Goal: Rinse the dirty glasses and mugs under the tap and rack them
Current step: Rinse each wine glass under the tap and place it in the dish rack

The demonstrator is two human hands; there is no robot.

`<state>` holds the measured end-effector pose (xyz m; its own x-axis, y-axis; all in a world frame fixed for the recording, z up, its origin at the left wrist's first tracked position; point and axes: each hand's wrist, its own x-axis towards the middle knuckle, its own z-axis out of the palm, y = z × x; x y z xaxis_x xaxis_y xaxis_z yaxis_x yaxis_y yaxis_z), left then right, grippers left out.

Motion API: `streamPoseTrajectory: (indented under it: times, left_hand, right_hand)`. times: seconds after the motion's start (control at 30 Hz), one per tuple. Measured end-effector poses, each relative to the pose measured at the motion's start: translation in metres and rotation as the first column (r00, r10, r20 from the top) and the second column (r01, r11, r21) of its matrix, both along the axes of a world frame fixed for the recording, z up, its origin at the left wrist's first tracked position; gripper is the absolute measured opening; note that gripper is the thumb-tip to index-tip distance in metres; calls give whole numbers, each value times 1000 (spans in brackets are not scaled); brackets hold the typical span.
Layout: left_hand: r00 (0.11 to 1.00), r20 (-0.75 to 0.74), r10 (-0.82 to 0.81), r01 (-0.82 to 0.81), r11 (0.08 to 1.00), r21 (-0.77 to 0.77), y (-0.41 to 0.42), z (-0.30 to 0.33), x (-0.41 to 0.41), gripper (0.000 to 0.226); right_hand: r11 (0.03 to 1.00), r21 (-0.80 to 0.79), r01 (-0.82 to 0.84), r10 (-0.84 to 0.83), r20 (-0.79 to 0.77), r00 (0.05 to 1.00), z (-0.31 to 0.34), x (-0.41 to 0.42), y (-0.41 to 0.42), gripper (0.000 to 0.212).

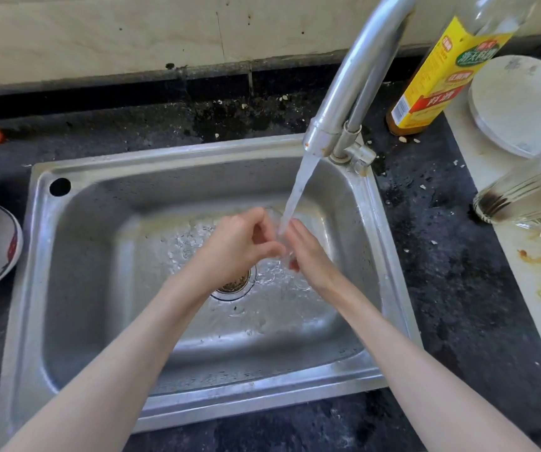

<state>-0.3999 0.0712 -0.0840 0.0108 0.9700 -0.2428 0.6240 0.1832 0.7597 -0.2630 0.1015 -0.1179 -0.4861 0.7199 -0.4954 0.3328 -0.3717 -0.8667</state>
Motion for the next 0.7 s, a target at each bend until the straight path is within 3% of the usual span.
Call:
streamPoseTrajectory:
  times: [0.1,0.17,0.27,0.37,0.4,0.47,0.57,0.63,0.7]
  left_hand:
    - [941,-20,-339,336,938,-91,-2,-1,-5,20]
    - [878,-123,-464,442,881,-169,-2,0,-8,20]
    - [950,-97,-295,289,954,-74,-1,3,-2,13]
    - [1000,-23,-3,3,1000,-8,-2,-1,6,32]
    - [1000,7,3,-3,1000,10,-3,0,7,31]
    - [981,62,-181,182,983,-7,-3,2,6,14]
    - [907,23,-421,419,894,-159,-7,3,2,18]
    - [918,9,-397,392,904,-168,-6,1,3,16]
    - [965,21,-260,260,958,-117,-5,2,6,15]
  right_hand:
    - [999,-54,-9,8,-17,1000,4,2,6,61]
    - [987,-143,-79,77,-19,997,9,6,9,80]
    - [986,-141,-83,77,-47,996,6,11,9,72]
    - [1000,-5,-27,27,-63,998,-3,13,3,41]
    - [1000,5,-4,4,-61,998,-4,13,2,37]
    - [999,-32,27,-29,-53,998,-5,12,3,52]
    - [995,-101,-17,19,21,1000,-3,14,6,60]
    - [984,-180,-11,11,-1,1000,0,16,4,62]
    - [987,-161,3,-10,-41,999,-4,18,0,56]
